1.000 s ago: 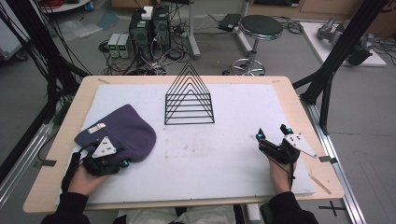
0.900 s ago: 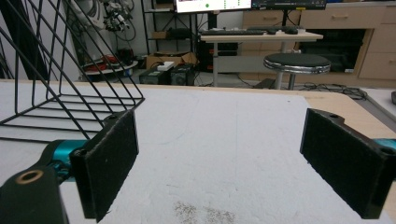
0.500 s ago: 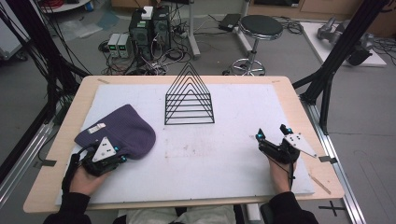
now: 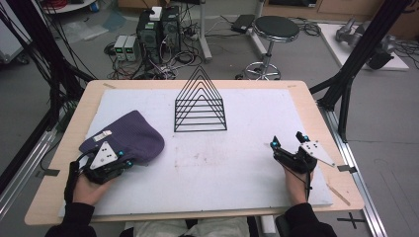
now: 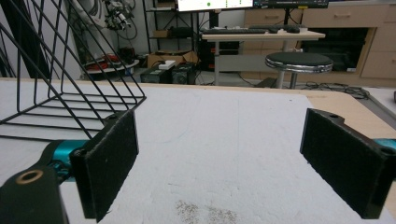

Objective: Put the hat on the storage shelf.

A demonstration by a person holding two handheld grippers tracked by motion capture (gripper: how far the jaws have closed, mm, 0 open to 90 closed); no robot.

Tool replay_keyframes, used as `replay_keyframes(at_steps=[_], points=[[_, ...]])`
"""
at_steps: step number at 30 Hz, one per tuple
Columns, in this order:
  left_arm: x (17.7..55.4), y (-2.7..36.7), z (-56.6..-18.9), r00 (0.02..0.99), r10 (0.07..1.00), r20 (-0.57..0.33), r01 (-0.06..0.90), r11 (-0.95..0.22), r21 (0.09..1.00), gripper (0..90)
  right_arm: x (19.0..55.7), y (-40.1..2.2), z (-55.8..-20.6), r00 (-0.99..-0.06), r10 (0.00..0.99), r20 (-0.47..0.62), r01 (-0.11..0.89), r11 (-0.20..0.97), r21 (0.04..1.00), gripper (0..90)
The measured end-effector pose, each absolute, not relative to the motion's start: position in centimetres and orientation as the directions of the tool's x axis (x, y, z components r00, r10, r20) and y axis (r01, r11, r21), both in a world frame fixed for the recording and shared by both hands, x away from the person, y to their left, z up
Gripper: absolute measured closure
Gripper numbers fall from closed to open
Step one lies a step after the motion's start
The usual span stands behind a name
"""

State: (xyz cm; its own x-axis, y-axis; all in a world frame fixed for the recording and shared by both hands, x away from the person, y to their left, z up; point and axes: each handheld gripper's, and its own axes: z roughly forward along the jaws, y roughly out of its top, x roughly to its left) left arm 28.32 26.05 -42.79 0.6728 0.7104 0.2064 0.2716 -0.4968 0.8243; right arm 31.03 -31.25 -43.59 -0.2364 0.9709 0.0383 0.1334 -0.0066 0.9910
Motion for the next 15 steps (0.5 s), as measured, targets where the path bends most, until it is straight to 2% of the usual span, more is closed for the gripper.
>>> replay_keyframes(at_steps=[10, 15], points=[[28.1, 25.2, -41.2, 0.654, 0.719, 0.234, 0.223, -0.479, 0.849, 75.7, 31.0, -31.3, -43.6, -0.236, 0.971, 0.044, 0.134, -0.012, 0.991, 10.7], [28.1, 25.3, -40.2, 0.651, 0.729, 0.213, 0.21, -0.443, 0.872, 75.8, 30.9, -31.5, -43.6, -0.234, 0.971, 0.053, 0.132, -0.022, 0.991, 10.7]])
